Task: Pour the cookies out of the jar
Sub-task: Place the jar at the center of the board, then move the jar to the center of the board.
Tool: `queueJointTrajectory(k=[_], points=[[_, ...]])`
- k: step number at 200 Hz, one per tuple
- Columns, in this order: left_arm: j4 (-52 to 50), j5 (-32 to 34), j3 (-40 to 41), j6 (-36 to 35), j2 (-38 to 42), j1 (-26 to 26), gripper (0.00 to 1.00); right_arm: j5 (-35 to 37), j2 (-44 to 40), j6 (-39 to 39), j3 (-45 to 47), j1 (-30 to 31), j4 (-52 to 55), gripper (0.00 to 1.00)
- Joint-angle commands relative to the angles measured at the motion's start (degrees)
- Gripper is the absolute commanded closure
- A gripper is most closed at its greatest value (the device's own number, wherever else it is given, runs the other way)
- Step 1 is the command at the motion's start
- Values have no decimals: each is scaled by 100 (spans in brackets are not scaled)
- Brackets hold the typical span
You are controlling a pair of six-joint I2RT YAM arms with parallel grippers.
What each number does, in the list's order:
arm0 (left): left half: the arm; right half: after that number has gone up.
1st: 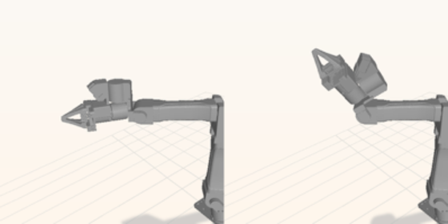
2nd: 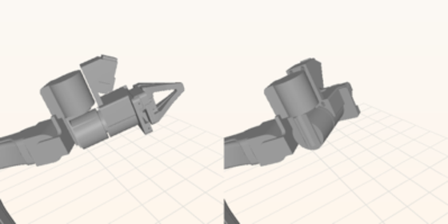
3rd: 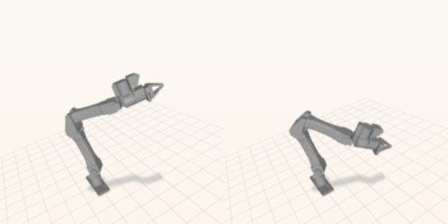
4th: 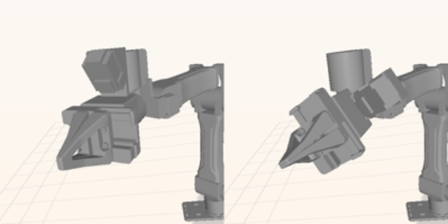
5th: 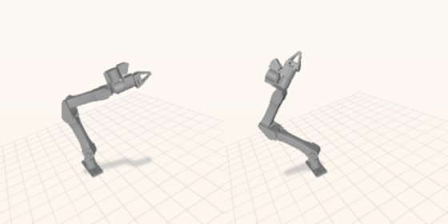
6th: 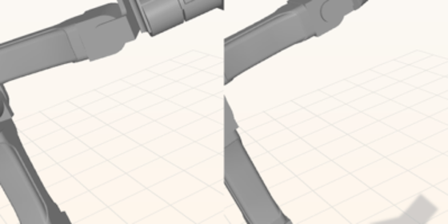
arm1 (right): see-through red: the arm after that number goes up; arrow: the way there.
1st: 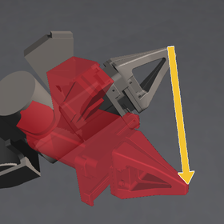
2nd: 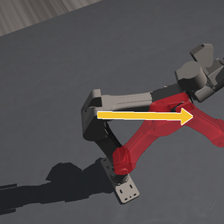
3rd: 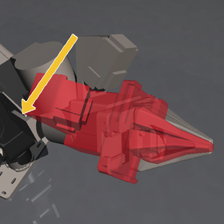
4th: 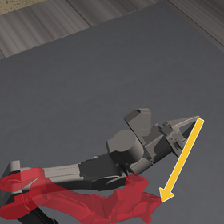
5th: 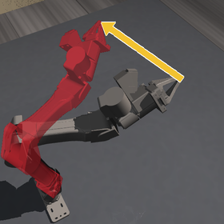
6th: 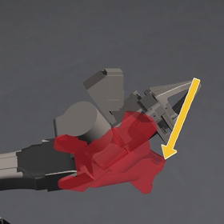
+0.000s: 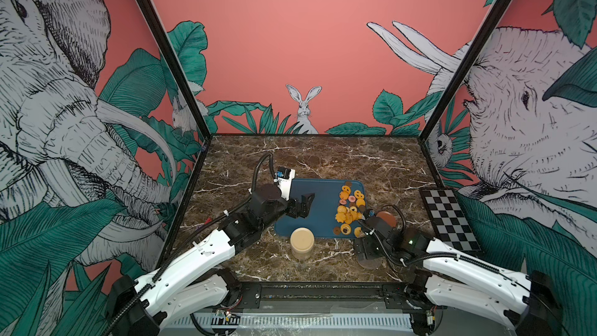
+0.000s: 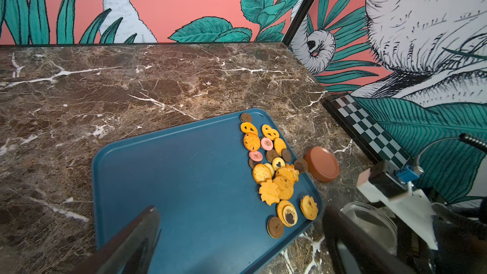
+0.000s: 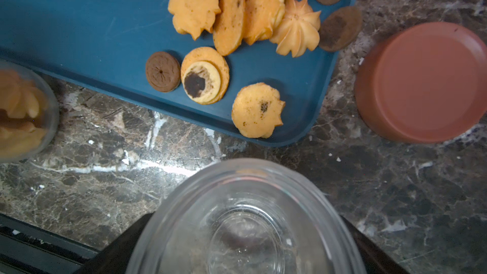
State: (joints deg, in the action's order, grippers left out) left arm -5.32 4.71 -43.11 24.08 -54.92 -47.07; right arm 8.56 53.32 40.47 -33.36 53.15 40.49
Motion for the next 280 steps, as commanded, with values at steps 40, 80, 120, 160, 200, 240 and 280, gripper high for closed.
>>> queueJointTrajectory(k=[40,80,120,160,200,240,280], points=[[-57,93,-13,-44,97,29,2,358,-172,14,-843,51,712,1],[-48,163,-25,-37,63,31,2,386,-203,-65,-1599,53,1327,1],[-139,324,-75,26,32,31,1,-389,-495,-30,-2029,55,920,1],[-210,255,-118,-54,59,29,1,-1452,-524,36,-2099,34,133,2],[-279,240,-135,-139,158,31,1,-366,89,201,-2581,37,1966,2],[-334,247,-171,-198,125,31,1,-81,659,955,-2563,416,3517,1],[-290,190,-170,-167,46,30,1,-565,566,1537,-1895,755,3295,1]])
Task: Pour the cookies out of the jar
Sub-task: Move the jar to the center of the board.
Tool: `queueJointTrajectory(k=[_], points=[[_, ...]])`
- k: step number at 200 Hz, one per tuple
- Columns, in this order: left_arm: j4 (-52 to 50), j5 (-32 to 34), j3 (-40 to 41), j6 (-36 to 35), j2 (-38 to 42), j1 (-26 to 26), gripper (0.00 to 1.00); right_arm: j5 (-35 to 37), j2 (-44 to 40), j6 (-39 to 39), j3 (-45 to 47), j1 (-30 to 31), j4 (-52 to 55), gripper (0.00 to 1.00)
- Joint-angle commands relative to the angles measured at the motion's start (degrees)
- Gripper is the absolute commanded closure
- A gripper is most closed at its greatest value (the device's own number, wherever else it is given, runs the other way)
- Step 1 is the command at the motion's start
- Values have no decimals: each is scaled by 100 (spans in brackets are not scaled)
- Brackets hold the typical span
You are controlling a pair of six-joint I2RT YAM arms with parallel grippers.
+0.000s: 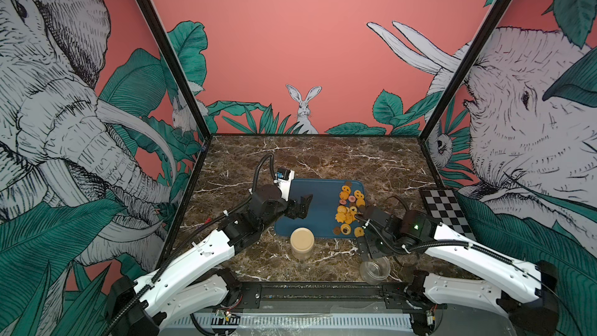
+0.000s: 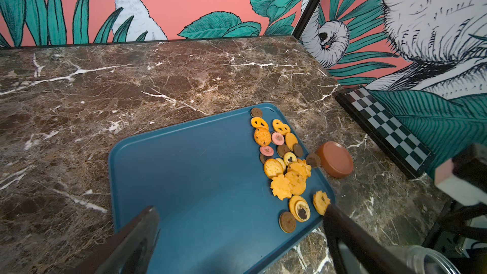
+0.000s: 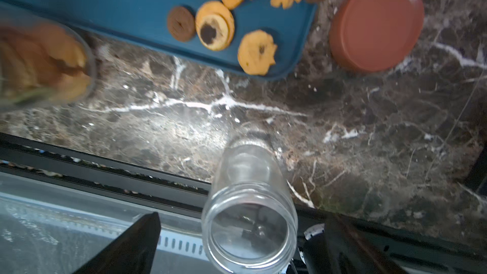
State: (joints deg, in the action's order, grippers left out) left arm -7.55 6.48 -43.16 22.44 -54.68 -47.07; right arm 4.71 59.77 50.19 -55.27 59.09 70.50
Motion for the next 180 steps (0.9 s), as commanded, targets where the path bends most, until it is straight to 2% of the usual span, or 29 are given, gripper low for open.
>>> queueJointTrajectory(k=[1,27,68,82,97,114,132,153,180], points=[[-64,12,-162,-3,25,31,1,-207,-79,572,318,167,265,1],[-58,20,-140,3,20,31,1,-588,50,649,832,208,-460,1],[-163,99,-140,-24,104,31,1,-585,350,667,1107,208,-848,1],[-169,114,-127,-46,131,31,1,-583,474,667,1190,208,-856,4],[-173,96,-122,-55,148,31,1,-553,559,654,1212,208,-789,13],[-146,95,-106,-55,154,31,1,-448,528,659,1133,214,-703,34],[-124,90,-96,-46,142,31,1,-182,507,638,954,206,-547,48],[-100,86,-89,-46,133,32,1,66,598,526,680,136,-361,53],[-101,100,-85,-60,130,32,1,109,692,343,586,-97,-505,53]])
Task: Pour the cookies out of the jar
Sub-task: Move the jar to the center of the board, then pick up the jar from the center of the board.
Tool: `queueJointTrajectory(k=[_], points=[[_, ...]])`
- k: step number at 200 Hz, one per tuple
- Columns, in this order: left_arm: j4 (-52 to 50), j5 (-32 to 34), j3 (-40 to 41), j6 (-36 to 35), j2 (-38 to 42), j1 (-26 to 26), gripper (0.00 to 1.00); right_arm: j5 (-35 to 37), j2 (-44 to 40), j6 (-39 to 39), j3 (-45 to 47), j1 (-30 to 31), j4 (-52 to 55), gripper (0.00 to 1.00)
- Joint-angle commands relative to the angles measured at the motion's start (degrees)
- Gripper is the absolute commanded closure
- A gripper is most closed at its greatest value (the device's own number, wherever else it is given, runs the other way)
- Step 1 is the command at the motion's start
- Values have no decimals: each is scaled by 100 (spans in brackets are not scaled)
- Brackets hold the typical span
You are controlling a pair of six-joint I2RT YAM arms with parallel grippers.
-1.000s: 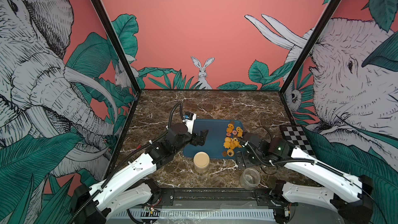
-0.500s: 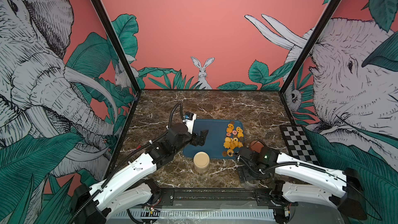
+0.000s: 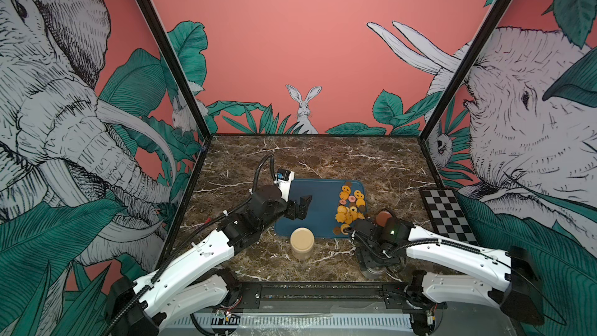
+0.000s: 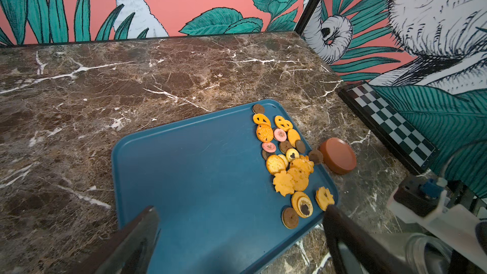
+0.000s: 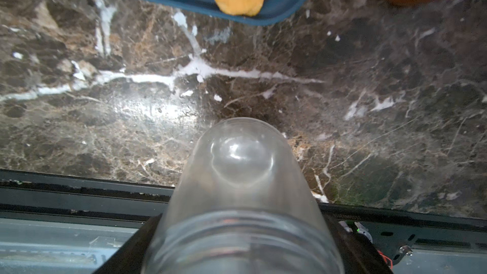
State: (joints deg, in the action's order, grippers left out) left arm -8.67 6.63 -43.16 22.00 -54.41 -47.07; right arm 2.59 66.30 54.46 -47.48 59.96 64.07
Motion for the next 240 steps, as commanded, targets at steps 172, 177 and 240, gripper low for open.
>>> queueJointTrajectory(k=[172,177,240], points=[[-1534,971,-665,715,-694,378,1,452,582,-1183,-1948,223,-410,1],[-1662,881,-706,824,-793,483,1,381,700,-1304,-2037,305,-584,1],[-2380,300,-723,1394,-1134,1336,1,-364,2340,-2305,-3332,603,-1658,1]])
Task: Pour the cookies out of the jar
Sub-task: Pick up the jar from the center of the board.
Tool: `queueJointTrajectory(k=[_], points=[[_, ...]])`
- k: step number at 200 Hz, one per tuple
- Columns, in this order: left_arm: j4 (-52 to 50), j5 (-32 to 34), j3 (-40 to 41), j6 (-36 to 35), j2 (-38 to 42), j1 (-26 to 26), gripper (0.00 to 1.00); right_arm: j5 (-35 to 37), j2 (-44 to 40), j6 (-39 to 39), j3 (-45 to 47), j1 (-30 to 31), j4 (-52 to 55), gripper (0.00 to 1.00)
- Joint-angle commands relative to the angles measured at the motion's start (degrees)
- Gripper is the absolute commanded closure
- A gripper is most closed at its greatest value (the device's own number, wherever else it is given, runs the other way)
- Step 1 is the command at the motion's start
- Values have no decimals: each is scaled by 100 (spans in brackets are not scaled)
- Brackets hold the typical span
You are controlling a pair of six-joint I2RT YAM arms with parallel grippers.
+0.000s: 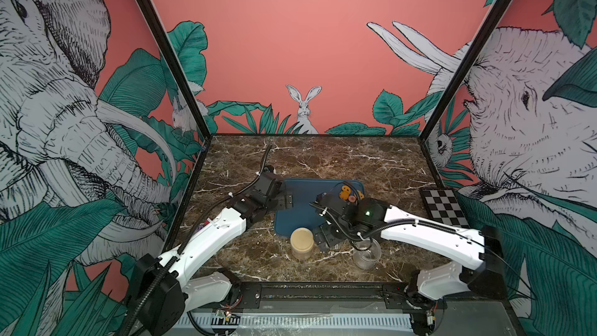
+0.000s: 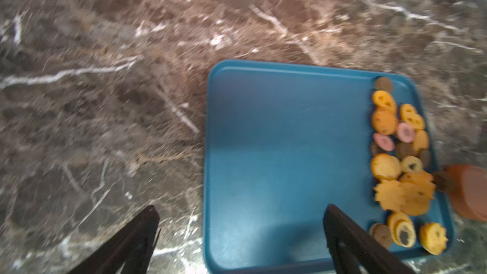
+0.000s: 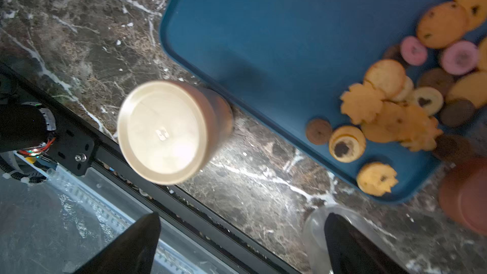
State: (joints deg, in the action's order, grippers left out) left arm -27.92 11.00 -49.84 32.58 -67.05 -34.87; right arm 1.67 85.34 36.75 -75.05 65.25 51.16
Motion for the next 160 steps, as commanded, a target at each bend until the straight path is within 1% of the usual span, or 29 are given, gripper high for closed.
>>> queueJointTrajectory(k=[1,23,65,100,134,160], points=[[-457,-144,-53,341,130,119,1,-281,460,-545,-596,79,-368,1],[-447,-219,122,413,269,147,1,-395,913,-718,-923,151,-338,1],[-380,-221,444,486,548,250,1,-412,1502,-862,-1217,263,-106,1],[-384,-248,457,486,572,330,1,-207,1911,-837,-1381,399,124,1],[-347,-273,536,516,587,361,1,-38,2158,-758,-1332,452,229,1],[-311,-292,598,528,600,368,1,-36,2273,-699,-1256,506,216,1]])
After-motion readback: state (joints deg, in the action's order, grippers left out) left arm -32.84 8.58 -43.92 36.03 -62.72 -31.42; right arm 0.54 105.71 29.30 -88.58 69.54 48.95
